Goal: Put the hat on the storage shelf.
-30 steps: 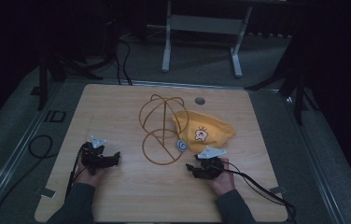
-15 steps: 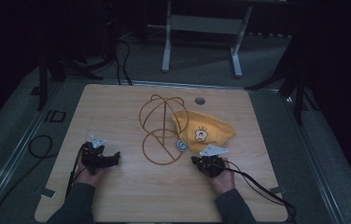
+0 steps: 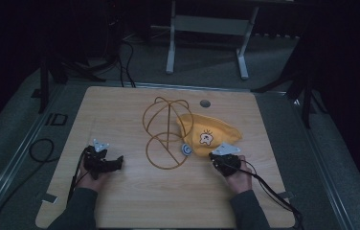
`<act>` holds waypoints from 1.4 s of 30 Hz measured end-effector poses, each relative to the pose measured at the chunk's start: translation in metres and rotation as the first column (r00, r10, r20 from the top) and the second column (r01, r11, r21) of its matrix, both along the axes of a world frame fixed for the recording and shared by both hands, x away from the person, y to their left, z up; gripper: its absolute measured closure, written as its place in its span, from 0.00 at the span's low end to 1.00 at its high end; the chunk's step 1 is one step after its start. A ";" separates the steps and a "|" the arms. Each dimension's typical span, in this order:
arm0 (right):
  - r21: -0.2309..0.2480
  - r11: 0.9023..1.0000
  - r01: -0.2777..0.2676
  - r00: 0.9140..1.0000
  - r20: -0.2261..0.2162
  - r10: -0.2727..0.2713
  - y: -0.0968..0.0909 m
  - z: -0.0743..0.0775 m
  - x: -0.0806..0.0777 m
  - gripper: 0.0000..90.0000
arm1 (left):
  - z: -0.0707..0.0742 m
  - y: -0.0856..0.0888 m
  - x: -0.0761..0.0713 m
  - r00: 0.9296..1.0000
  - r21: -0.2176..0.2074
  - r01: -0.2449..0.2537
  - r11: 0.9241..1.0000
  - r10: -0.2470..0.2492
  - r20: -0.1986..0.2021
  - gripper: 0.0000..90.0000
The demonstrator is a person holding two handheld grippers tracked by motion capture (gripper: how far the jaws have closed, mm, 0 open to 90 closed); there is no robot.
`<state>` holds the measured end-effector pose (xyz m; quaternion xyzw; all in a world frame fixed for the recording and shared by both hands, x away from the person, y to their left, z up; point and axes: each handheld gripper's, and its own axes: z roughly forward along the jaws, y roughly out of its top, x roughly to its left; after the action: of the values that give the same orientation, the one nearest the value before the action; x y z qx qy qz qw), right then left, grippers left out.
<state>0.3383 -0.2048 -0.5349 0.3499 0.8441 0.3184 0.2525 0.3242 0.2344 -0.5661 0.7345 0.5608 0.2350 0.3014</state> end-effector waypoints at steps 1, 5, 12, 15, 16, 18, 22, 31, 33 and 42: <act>-0.006 1.000 0.015 1.000 0.002 -0.015 -0.006 0.003 0.001 1.00 | 0.000 0.000 0.000 1.000 0.001 0.001 1.000 -0.001 0.000 0.13; -0.041 0.998 0.047 0.999 0.007 -0.047 -0.021 0.006 0.005 1.00 | 0.000 0.000 0.000 1.000 0.001 0.001 1.000 -0.001 0.000 0.13; -0.030 0.999 -0.036 0.999 -0.027 0.035 -0.028 -0.001 0.004 0.92 | 0.000 0.000 0.000 1.000 -0.001 0.000 1.000 0.000 0.001 0.13; -0.018 0.999 -0.041 0.998 -0.051 0.040 -0.030 -0.004 0.009 0.85 | 0.000 0.000 0.000 1.000 -0.001 0.000 1.000 0.000 0.001 0.13; -0.002 0.999 -0.044 0.997 -0.063 0.043 -0.030 -0.005 0.010 0.84 | 0.000 0.000 0.000 1.000 -0.001 0.000 1.000 0.000 0.001 0.13; 0.010 0.999 -0.053 0.995 -0.084 0.054 -0.031 -0.007 0.011 0.78 | 0.000 0.000 0.000 1.000 -0.001 0.000 1.000 0.000 0.001 0.13; 0.012 0.998 -0.067 0.992 -0.105 0.068 -0.030 -0.011 0.010 0.69 | 0.000 0.000 0.000 1.000 0.000 0.000 1.000 0.000 0.001 0.13; 0.012 1.000 -0.004 0.990 -0.144 0.006 -0.026 -0.014 0.012 0.79 | 0.000 0.000 0.000 1.000 0.000 0.000 1.000 0.000 0.001 0.13; -0.004 1.000 0.003 0.990 -0.140 -0.003 -0.025 -0.014 0.012 0.83 | 0.000 0.000 0.000 1.000 0.000 0.000 1.000 0.000 0.001 0.13; -0.012 1.000 0.010 0.987 -0.158 -0.012 -0.022 -0.008 0.013 0.95 | 0.000 0.000 0.000 1.000 -0.001 -0.001 1.000 0.001 0.001 0.13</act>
<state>0.3510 -0.2268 -0.5427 0.3770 0.8613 0.2836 0.1887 0.3241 0.2343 -0.5662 0.7340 0.5610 0.2353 0.3019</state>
